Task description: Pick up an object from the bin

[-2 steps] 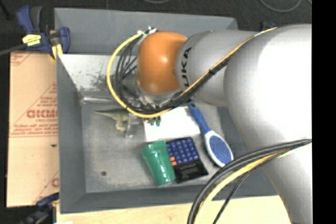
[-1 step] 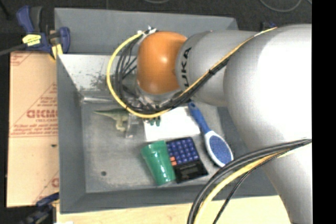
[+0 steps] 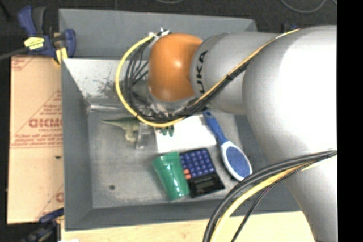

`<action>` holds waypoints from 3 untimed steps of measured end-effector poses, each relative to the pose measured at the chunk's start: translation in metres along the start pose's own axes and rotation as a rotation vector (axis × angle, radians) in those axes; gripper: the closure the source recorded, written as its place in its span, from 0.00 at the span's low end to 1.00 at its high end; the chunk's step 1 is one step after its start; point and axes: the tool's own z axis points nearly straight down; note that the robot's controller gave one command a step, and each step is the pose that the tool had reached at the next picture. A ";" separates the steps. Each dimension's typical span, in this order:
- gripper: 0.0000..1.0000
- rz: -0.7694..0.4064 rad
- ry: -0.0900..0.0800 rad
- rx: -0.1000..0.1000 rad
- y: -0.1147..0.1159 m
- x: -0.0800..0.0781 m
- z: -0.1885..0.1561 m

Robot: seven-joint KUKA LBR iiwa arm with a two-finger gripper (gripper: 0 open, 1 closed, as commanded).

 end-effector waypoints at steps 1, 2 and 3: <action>1.00 0.001 0.008 0.002 0.000 0.001 -0.012; 1.00 0.002 0.008 0.002 0.000 0.001 -0.033; 1.00 0.002 0.003 0.001 0.000 0.000 -0.052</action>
Offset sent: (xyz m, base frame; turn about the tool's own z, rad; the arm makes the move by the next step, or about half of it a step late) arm -0.0001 0.0001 0.0782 0.0000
